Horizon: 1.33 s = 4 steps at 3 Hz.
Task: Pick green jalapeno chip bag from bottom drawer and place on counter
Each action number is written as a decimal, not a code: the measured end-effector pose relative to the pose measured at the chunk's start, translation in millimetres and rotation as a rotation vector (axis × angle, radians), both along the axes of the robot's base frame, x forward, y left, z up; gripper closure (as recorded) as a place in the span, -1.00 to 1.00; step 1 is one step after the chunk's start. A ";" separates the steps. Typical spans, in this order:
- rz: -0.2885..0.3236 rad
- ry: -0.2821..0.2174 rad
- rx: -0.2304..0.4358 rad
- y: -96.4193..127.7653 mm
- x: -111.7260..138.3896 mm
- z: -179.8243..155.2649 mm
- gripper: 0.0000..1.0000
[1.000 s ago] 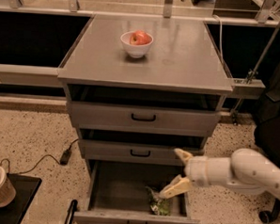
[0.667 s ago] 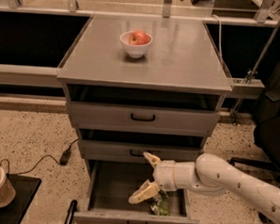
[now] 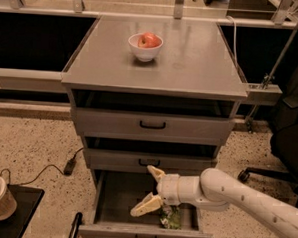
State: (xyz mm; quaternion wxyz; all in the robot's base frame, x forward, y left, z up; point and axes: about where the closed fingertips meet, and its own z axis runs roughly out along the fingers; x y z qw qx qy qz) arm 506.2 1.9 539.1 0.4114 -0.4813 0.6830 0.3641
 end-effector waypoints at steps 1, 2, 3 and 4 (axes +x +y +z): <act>-0.042 0.115 0.094 28.2 14.2 -60.2 -1.00; -0.045 0.154 0.121 35.8 8.3 -80.5 -1.00; -0.045 0.154 0.120 35.8 8.4 -80.5 -1.00; -0.102 0.170 0.034 31.6 15.2 -95.2 -1.00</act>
Offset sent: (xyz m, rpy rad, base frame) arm 0.0136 0.0270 -0.0575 0.0900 0.1095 -0.0402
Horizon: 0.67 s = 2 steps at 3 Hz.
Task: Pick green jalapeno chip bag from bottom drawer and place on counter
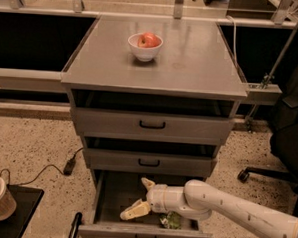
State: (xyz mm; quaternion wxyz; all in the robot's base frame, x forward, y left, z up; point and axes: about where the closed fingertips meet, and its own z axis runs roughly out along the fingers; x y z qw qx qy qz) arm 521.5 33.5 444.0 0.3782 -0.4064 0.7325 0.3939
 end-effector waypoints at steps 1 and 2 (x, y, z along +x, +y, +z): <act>-0.054 0.079 -0.205 -10.8 -4.3 -31.3 -1.00; -0.101 0.089 -0.300 -22.1 5.5 -51.1 -1.00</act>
Offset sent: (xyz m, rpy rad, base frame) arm -0.0042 -0.0086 -0.0271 -0.1793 0.0696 -0.0449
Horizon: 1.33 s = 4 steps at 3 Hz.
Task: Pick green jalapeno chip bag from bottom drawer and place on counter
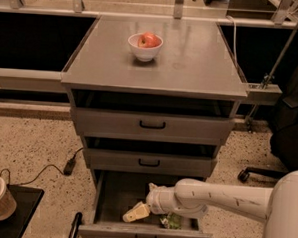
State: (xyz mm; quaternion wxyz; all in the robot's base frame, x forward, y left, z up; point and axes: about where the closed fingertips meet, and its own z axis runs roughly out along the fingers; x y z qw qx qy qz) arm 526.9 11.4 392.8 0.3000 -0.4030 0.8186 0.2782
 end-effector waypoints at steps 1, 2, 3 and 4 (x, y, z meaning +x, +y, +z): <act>-0.001 0.000 0.000 -0.3 0.1 0.0 -1.00; -0.092 0.014 -0.010 -41.7 3.3 -3.9 -1.00; -0.227 0.031 -0.082 -109.1 -1.6 6.4 -1.00; -0.227 0.031 -0.082 -109.1 -1.6 6.3 -1.00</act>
Offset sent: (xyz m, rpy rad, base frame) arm 0.0086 -0.1085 -0.0087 -0.0261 0.0313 -0.2342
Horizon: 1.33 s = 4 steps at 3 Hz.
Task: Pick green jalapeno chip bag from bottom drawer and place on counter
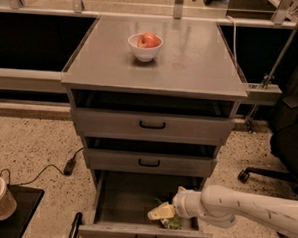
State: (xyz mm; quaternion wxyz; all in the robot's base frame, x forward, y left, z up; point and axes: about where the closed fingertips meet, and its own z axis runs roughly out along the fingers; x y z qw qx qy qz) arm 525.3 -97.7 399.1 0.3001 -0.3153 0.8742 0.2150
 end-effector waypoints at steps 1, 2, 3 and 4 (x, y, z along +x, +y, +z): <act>0.021 0.021 0.030 9.1 3.6 -33.6 -1.00; 0.006 0.060 0.058 16.1 17.7 -101.5 -1.00; -0.046 0.099 0.055 14.9 37.5 -162.1 -1.00; -0.046 0.099 0.055 14.9 37.6 -162.1 -1.00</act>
Offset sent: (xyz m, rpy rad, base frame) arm 0.0317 0.0231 -0.1971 0.0978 0.1238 -0.0243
